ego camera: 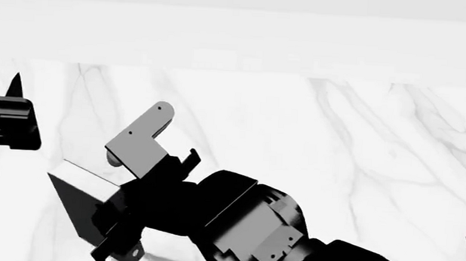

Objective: Pick up the book on the left and place it on top of the shelf.

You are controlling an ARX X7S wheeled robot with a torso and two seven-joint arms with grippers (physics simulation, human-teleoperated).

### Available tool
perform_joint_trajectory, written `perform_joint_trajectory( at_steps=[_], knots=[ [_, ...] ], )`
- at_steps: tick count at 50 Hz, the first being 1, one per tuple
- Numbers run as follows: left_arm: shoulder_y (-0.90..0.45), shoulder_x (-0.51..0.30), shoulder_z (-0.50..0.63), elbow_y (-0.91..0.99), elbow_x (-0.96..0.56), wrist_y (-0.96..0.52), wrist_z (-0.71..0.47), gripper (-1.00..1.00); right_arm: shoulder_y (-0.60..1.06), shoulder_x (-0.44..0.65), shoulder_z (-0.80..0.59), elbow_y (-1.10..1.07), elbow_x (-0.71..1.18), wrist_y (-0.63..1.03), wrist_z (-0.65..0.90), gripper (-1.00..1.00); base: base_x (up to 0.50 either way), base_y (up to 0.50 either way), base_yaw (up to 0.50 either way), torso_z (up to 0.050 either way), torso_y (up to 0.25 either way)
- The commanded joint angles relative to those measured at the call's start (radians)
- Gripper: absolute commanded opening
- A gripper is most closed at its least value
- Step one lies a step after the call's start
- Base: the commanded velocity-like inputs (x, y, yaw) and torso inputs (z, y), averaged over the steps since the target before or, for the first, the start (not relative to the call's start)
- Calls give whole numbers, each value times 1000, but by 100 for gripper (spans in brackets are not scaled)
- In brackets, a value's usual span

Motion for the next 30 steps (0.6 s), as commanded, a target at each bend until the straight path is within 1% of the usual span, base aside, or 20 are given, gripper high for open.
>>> perform_joint_trajectory(
  at_steps=[1,5,6,7,8,11,15,17,18,22,30],
  knots=[
    [-1,-2,-4,11,-6,-6,-6,100,149,114,65,-206,-12,62,152,-100,0,0,0,0,0],
    [-3,-3,-3,7,-6,-5,-7,100,214,165,52,-283,-50,98,242,-100,0,0,0,0,0],
    [-3,-2,-2,6,-6,-3,-7,100,239,170,21,-279,-125,86,286,-100,0,0,0,0,0],
    [-4,-2,-2,6,-7,-3,-7,100,252,172,40,-273,-83,120,280,-100,0,0,0,0,0],
    [-4,-2,-1,6,-7,-2,-7,100,265,177,37,-281,-90,130,297,-100,0,0,0,0,0],
    [-2,-3,2,4,-7,2,-7,100,312,180,-81,-288,-321,128,475,-100,0,0,0,0,0],
    [-4,-1,-6,4,-13,1,-7,100,358,167,-192,-264,-494,183,601,-100,0,0,0,0,4],
    [-3,-1,-10,7,-18,4,-3,100,365,167,-204,-261,-509,199,612,-100,0,0,0,0,0],
    [0,-2,-13,13,-21,10,0,100,376,163,-234,-256,-550,221,644,-100,0,0,0,0,0],
    [3,3,-31,17,-37,12,10,100,388,135,-299,-180,-642,248,690,-100,0,0,0,0,0],
    [5,-1,-31,17,-43,15,13,100,393,91,-335,40,-707,237,683,-100,-3,0,0,0,240]
  ],
)
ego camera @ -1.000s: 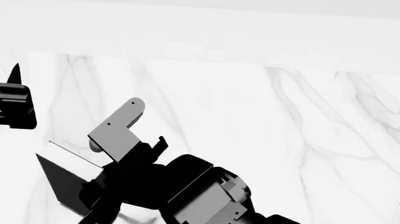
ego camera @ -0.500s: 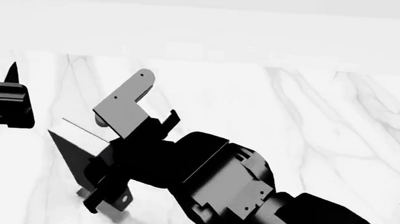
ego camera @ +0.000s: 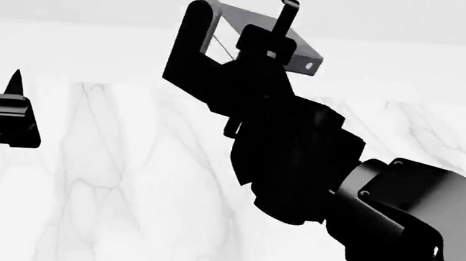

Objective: Pick up the book on the left and place it on top of the shelf.

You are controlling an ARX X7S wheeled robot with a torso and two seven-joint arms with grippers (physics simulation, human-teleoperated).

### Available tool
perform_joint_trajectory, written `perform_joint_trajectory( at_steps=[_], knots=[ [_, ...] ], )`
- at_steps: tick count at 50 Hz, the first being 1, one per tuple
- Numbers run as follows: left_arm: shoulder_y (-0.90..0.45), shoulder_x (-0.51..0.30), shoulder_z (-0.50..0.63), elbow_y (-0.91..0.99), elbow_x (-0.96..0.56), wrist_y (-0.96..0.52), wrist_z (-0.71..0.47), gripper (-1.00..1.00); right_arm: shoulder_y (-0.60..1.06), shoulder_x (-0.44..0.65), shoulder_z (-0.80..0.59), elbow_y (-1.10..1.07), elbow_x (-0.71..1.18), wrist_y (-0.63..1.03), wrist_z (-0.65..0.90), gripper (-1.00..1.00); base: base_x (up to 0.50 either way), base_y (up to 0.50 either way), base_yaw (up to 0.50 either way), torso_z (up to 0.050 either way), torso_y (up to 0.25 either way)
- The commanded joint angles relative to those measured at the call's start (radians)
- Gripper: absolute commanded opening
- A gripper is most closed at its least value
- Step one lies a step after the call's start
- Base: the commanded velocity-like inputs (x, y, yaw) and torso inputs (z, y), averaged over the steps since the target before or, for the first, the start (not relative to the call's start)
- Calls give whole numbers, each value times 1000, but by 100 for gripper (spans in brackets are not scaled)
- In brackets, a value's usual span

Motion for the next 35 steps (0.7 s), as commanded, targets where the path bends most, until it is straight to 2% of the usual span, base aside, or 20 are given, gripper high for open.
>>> perform_joint_trajectory(
  at_steps=[1,5,8,17,26,35],
  knots=[
    [4,-2,-9,2,-10,10,6,100,59,-54,-77,252,-270,23,96,-100,0,0,0,0,250],
    [6,-3,-5,1,-9,13,5,100,46,-94,-81,424,-283,-26,52,-100,0,0,0,0,250],
    [7,-5,-3,3,-10,15,4,100,13,-175,-80,727,-301,-127,-13,-100,0,0,0,0,250],
    [5,-3,-3,-3,-9,15,-5,100,10,-129,43,742,-405,25,-29,-100,0,0,0,0,250],
    [4,-8,-1,1,-1,16,-19,100,6,-70,193,743,-559,249,-80,-100,0,0,0,0,0],
    [6,-8,-1,1,-4,21,-21,100,-14,-30,194,743,-662,417,-134,-100,0,0,0,0,0]
  ],
)
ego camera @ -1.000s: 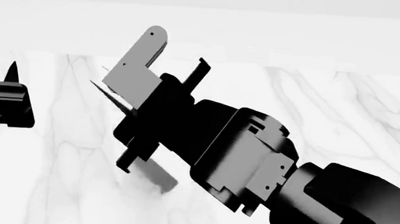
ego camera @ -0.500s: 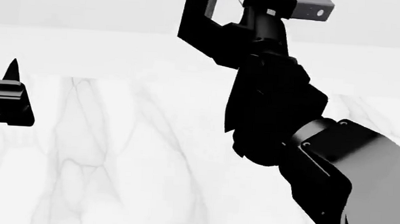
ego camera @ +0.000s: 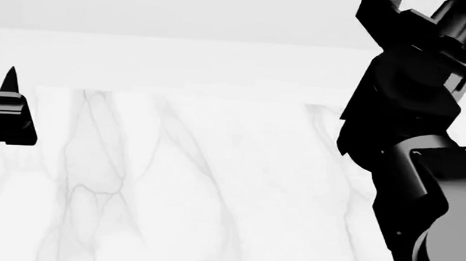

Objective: Pick up the book on the left and place it on top of the shelf.

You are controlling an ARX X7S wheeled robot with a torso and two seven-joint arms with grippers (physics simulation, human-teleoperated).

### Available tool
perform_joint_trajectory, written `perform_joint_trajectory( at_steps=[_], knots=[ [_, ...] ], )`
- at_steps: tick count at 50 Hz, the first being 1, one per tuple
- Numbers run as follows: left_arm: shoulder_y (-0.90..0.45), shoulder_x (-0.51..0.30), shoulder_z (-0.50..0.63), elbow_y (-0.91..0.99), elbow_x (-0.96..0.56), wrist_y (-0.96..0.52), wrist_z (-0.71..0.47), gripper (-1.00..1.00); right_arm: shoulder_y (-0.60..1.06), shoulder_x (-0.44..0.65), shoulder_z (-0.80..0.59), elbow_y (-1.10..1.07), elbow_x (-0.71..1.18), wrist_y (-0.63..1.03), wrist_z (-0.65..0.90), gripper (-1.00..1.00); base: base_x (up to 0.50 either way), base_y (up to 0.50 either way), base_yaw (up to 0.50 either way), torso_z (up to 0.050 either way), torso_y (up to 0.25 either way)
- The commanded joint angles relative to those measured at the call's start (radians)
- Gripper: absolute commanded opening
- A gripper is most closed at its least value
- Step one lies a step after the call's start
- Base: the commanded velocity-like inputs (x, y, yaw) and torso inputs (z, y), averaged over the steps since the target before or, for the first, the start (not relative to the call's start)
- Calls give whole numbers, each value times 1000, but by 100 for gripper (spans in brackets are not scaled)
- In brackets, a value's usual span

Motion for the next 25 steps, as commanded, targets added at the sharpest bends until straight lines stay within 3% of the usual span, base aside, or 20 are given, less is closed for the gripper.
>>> perform_joint_trajectory(
  at_steps=[1,12,25],
  knots=[
    [1,-2,-2,2,-3,2,-6,100,-6,45,4,38,-247,225,-53,-100,0,0,0,0,0],
    [13,-6,-9,5,-6,8,-9,100,-19,104,-49,38,-257,388,-117,-100,0,0,0,0,1],
    [19,-9,-9,2,-8,15,-13,100,-80,159,-3,38,-242,486,-135,-100,0,0,0,0,2]
  ],
)
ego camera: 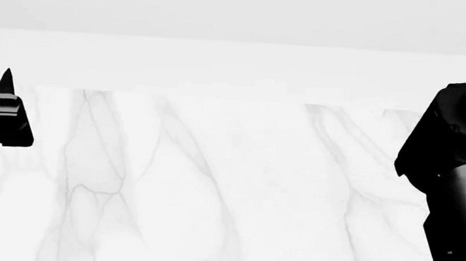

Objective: Pick up the book on the left and place it on top of the shelf.

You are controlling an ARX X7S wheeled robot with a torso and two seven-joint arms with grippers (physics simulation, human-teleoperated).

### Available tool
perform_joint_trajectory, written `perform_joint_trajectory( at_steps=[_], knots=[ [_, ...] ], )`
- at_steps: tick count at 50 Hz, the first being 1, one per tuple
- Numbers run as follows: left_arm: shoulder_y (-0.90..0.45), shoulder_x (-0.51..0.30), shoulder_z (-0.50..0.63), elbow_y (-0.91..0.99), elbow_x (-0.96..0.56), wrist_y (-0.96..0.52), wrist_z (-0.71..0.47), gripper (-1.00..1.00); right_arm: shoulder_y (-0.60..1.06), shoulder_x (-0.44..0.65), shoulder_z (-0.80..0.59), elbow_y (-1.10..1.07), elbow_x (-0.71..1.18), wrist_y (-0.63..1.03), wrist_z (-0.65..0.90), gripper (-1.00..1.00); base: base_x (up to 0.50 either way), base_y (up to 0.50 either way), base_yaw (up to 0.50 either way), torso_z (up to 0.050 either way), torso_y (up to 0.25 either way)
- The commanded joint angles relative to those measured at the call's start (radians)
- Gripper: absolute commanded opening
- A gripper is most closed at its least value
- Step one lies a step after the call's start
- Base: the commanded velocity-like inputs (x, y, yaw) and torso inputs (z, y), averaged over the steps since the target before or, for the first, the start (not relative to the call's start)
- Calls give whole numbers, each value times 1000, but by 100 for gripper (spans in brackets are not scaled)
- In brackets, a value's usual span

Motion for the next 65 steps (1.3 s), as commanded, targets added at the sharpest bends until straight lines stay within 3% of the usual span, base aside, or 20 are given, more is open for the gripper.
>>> perform_joint_trajectory(
  at_steps=[1,11,31,48,49,65],
  knots=[
    [6,-3,0,-1,-2,5,-3,100,-36,43,-68,1,-123,108,-6,-100,0,0,0,0,0],
    [12,-5,1,1,-4,11,-6,100,-67,57,-31,1,-129,147,-14,-100,0,0,0,0,1],
    [28,-14,-7,5,-10,17,-11,100,-120,65,183,1,-120,139,45,-100,0,0,0,0,1],
    [32,-17,-4,1,-12,25,-14,100,-127,66,203,1,-131,132,57,-100,0,0,-1,0,1],
    [32,-17,-4,0,-12,25,-14,100,-126,65,208,1,-132,124,66,100,0,0,0,0,0],
    [32,-18,1,-5,-15,31,-18,100,-115,51,226,1,-135,92,120,100,0,0,0,0,1]
  ],
)
